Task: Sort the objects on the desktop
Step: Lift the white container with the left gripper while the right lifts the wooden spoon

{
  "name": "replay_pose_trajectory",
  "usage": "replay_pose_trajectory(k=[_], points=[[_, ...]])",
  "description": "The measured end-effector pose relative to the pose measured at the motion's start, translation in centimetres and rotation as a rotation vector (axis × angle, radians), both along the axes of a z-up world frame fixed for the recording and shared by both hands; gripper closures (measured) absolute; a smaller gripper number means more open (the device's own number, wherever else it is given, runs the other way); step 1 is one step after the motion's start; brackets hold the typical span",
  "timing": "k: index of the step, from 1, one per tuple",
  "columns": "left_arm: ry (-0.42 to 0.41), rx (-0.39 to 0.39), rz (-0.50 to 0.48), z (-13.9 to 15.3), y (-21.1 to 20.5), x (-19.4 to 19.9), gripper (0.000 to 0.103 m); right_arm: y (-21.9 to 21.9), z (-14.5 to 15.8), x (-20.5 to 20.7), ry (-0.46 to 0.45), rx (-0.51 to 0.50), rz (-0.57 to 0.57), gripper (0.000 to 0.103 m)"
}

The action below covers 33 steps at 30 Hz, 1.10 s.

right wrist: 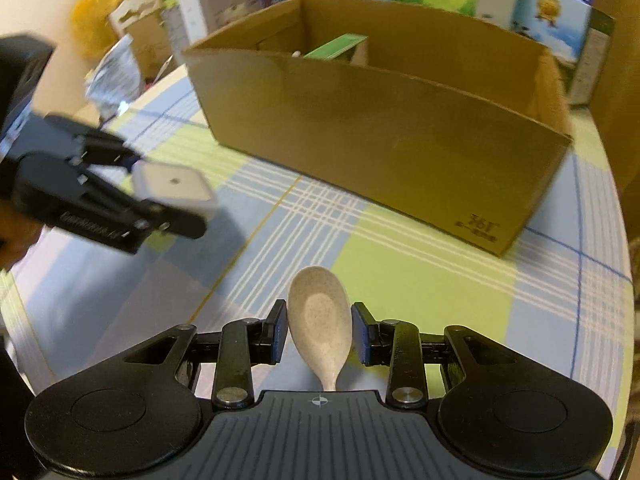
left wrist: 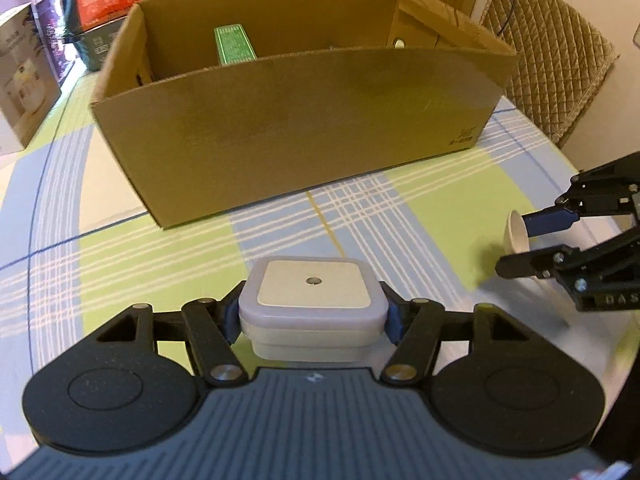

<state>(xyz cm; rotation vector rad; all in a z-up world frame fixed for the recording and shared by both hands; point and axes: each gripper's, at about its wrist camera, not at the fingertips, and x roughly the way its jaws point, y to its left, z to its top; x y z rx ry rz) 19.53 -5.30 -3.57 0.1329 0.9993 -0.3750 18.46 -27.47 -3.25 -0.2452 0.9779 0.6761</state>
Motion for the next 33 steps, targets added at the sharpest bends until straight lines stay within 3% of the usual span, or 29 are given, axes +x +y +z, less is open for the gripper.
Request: replay_pose_trajectory(k=[10,21,33], points=[[-0.043,-0.088,0.108,4.2,0.0,-5.9,0.043,-2.8,3.0,-3.8,-0.013,0.087,-0.238,0.072],[-0.09,-0.121,0.153,5.9,-1.2,-11.1,0.043,-4.1,4.8,-7.7,-0.066,0.142,-0.307,0.073],[-0.095,-0.134,0.154,6.2,-1.3,-11.8,0.043,-4.9,5.6,-7.4,-0.086,0.176,-0.339,0.073]])
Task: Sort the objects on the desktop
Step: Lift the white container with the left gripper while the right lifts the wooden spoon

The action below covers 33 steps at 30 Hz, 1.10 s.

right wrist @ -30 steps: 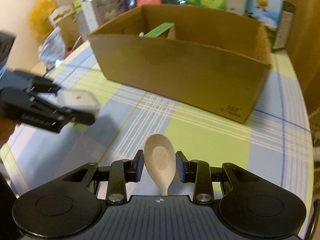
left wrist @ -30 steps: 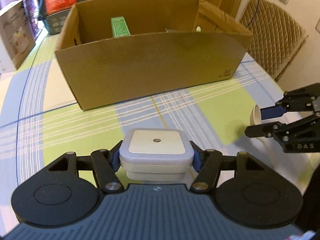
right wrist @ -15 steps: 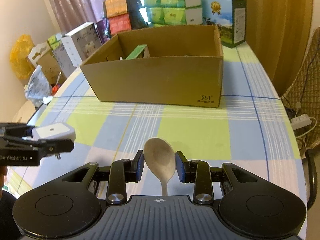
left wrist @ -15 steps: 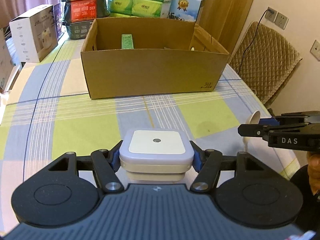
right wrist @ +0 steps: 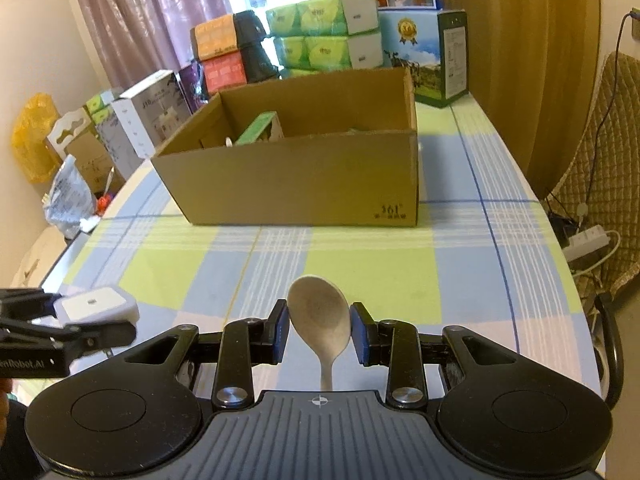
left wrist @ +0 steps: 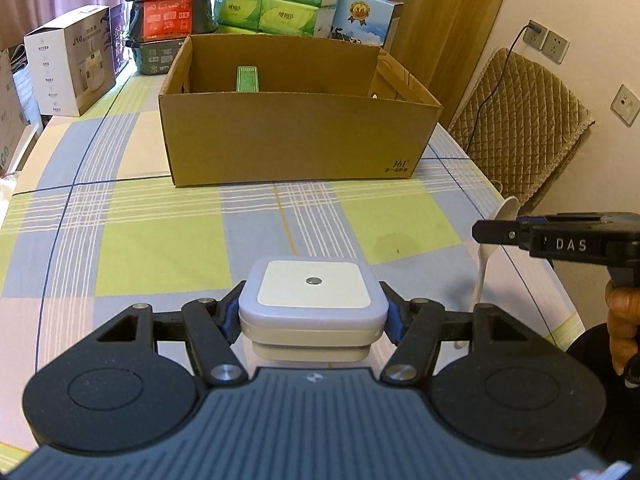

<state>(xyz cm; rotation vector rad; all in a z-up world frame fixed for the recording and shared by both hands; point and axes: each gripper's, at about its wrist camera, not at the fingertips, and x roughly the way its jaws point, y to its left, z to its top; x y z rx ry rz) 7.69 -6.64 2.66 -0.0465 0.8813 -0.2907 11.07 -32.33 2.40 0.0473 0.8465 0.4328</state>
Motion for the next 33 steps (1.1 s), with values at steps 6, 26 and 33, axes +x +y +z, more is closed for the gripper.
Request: replay_pose_trajectory(k=[6,26,33], points=[[-0.02,-0.003,0.001,0.8,0.0,0.6,0.043,0.4,1.6,0.8,-0.033,0.01,0.009,0.073],[-0.04,-0.009,0.012,1.9,0.2,0.9,0.043,0.4,2.5,1.2,-0.044,0.005,0.015,0.073],[-0.044,-0.008,0.011,2.1,0.2,1.0,0.043,0.4,2.6,1.2,-0.045,0.004,0.016,0.073]])
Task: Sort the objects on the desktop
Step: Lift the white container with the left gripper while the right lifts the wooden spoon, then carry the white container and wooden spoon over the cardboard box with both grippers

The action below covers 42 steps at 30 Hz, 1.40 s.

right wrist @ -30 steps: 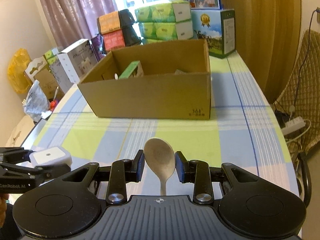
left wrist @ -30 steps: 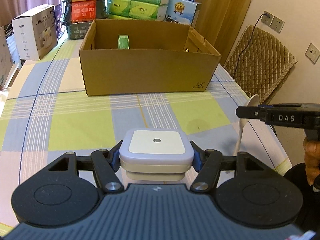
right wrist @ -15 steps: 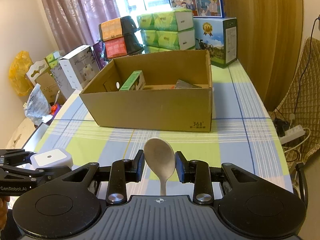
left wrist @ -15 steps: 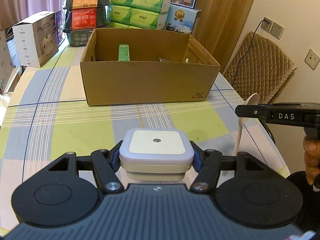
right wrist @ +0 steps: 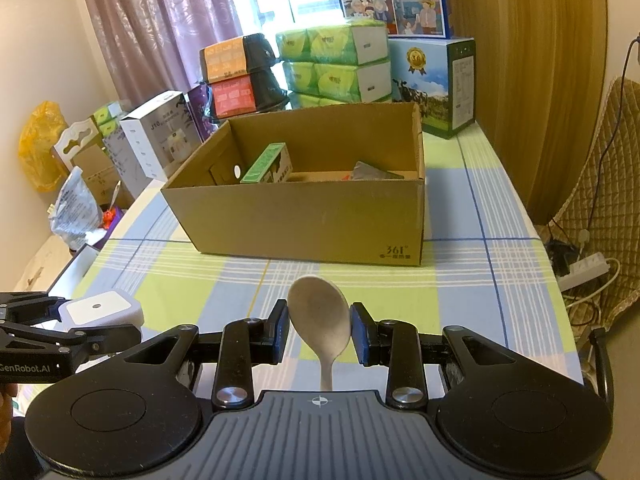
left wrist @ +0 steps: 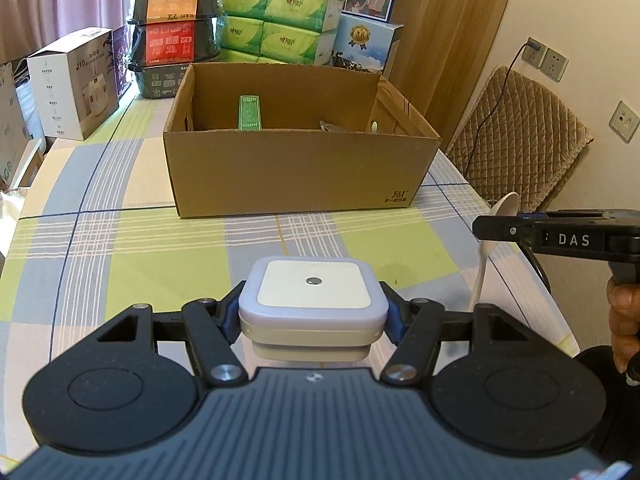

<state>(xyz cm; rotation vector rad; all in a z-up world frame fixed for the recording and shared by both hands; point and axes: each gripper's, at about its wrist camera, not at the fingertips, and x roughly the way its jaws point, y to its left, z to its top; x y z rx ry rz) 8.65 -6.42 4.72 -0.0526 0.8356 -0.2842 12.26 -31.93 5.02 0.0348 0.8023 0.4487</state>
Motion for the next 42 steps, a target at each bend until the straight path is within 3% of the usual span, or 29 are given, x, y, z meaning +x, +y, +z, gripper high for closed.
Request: replay_pose_trajectory(k=[10,30,42], points=[[-0.014,0.008,-0.008,0.9,0.1,0.7,0.043,-0.2,0.7,0.2,-0.007,0.003,0.005,0.073],[-0.074,0.03,-0.022,5.3,0.3,4.6,0.043,-0.2,6.2,3.4,-0.081,-0.009,0.035,0.073],[-0.09,0.039,-0.027,6.3,0.0,5.6,0.043,0.3,7.6,4.4,-0.094,0.0,0.053,0.073]])
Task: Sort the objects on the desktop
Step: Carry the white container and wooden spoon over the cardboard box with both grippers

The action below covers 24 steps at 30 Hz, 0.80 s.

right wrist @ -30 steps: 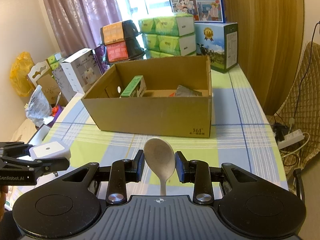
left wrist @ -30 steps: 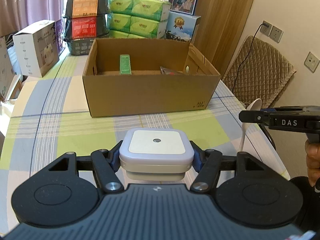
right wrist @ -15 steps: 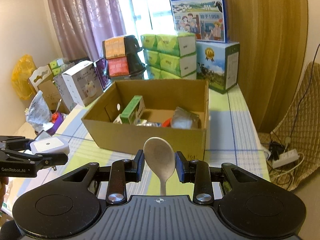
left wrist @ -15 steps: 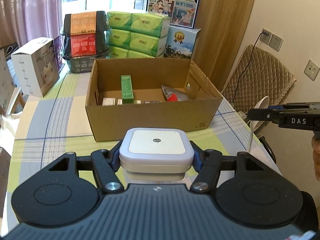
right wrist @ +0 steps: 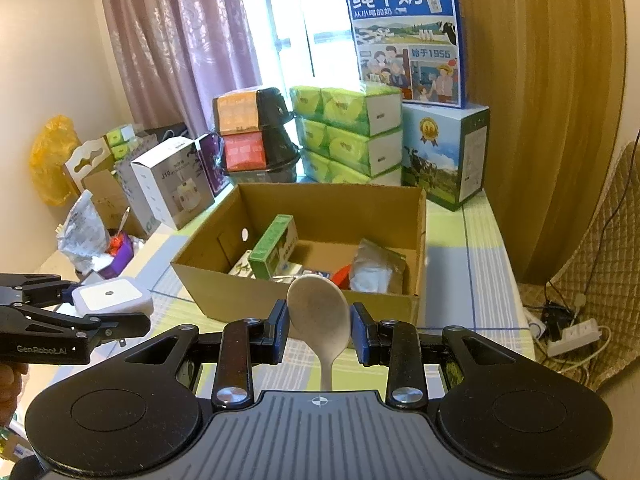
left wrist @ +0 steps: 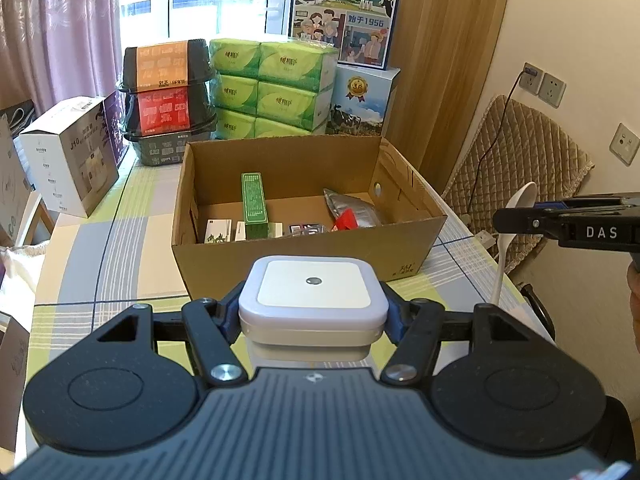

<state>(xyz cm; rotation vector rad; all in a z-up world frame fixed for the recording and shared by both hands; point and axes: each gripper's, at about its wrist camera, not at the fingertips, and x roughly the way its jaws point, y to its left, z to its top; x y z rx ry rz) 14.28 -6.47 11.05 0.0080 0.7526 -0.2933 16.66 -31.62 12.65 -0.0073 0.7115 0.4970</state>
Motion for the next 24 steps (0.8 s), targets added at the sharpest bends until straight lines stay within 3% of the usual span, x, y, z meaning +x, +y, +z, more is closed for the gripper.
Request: replay_pose_trajectory(k=[24], points=[[-0.013,0.041,-0.028,1.3,-0.6,5.4,0.043,0.9,2.3,5.1,-0.034,-0.02,0.016,0.073]])
